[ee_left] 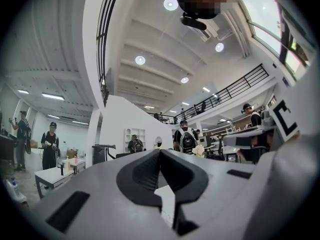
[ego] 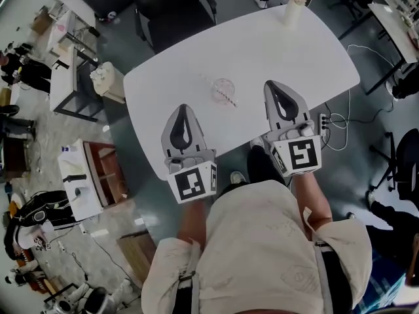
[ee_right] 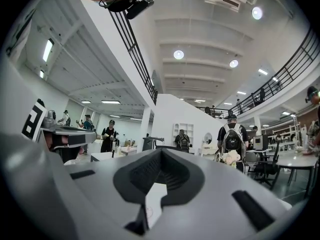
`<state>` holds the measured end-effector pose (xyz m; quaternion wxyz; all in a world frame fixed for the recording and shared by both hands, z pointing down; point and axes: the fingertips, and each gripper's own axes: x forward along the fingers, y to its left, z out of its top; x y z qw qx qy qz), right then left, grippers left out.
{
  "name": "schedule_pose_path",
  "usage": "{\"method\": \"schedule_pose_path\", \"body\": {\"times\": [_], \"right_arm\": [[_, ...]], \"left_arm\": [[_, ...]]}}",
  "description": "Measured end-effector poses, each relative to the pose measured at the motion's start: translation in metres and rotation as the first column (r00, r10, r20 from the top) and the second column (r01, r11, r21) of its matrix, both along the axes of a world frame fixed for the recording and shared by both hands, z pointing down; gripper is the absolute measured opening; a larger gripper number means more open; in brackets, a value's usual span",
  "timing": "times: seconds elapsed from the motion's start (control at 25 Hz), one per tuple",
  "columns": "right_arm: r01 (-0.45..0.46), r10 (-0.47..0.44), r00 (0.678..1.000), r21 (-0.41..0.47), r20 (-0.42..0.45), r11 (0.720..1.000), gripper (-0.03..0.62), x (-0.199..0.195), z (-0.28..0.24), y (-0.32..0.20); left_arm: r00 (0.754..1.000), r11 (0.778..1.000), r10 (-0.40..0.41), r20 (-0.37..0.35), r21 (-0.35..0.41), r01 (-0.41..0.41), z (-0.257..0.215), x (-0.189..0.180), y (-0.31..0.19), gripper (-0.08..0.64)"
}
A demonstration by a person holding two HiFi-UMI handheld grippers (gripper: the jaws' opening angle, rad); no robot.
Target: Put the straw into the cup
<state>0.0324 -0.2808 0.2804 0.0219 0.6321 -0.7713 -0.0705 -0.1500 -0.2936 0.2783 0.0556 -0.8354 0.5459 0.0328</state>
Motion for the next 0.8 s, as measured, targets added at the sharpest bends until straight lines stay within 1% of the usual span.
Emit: {"method": "schedule_pose_path", "body": {"times": [0.28,0.52,0.8], "right_arm": [[-0.003,0.003,1.000,-0.009,-0.010,1.000,0.001,0.007,-0.002,0.005],[-0.002,0.001,1.000,-0.015,-0.013,1.000,0.001,-0.001,0.001,0.002],[0.003,-0.004,1.000,-0.015,-0.021,1.000,0.001,-0.001,0.004,-0.007]], "left_arm": [[1.000,1.000,0.008,0.003,-0.006,-0.008,-0.002,0.008,0.001,0.006],[1.000,1.000,0.000,0.009,-0.004,0.000,-0.001,-0.003,0.001,0.006],[1.000,1.000,-0.007,0.011,-0.009,0.007,0.002,-0.003,-0.007,0.006]]}}
